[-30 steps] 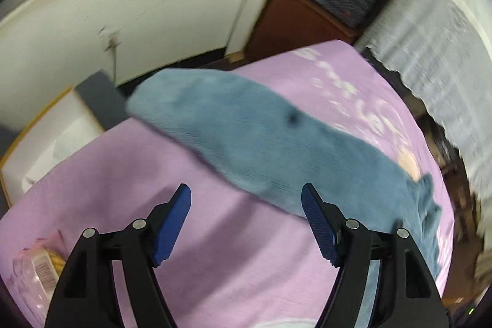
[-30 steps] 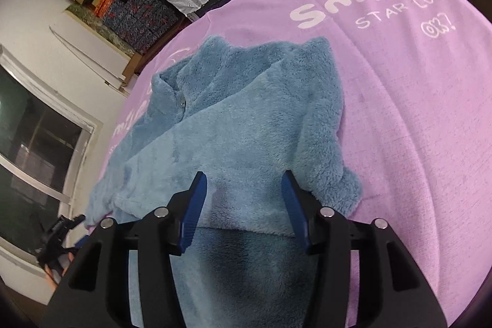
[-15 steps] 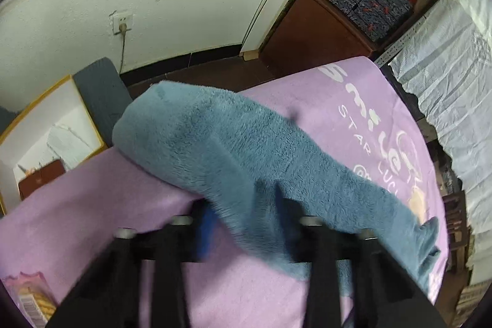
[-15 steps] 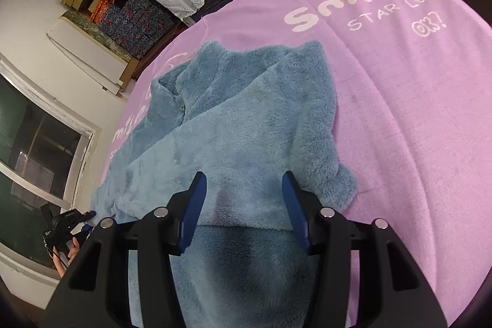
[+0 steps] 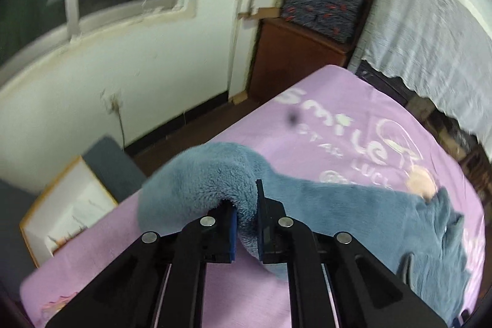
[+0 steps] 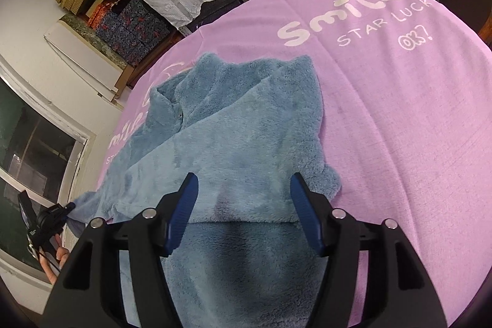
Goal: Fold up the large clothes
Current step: 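Grasp the sleeve cuff with the left tool and lift it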
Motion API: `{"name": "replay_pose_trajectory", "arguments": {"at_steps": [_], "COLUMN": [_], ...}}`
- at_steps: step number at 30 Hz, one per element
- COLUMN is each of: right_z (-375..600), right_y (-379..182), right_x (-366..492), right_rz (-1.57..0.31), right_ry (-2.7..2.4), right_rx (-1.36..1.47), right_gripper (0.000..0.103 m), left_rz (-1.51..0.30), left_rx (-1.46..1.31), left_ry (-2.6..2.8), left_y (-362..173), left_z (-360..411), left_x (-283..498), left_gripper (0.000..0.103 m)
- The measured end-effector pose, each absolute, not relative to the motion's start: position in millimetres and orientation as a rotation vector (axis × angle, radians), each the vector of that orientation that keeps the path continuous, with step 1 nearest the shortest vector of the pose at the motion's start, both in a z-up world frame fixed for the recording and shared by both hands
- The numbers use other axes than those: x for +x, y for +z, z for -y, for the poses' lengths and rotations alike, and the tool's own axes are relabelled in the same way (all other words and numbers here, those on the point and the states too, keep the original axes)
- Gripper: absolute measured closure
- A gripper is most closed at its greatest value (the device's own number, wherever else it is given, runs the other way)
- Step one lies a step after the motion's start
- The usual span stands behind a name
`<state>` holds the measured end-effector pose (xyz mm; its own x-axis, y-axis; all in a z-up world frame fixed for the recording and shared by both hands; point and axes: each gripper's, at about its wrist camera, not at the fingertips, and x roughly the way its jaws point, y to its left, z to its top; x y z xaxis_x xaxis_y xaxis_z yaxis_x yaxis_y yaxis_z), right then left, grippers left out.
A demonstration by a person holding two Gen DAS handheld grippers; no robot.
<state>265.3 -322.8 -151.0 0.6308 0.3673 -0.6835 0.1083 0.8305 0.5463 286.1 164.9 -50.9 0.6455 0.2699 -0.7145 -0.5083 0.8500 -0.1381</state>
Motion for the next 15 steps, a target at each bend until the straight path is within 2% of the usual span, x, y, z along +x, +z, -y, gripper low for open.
{"name": "replay_pose_trajectory", "arguments": {"at_steps": [9, 15], "right_z": [327.1, 332.7], "right_y": [-153.8, -155.5], "right_x": [267.3, 268.6], "right_rz": [-0.892, -0.894], "right_ry": [0.165, 0.178], "right_rx": [0.612, 0.642], "right_gripper": [0.042, 0.042], "left_rz": [-0.692, -0.715], "left_rx": [-0.024, 0.163], "left_ry": [0.261, 0.059], "left_y": [-11.5, -32.8], "left_z": [-34.8, 77.3], "left_x": [302.8, 304.7], "left_gripper": [0.094, 0.093]}}
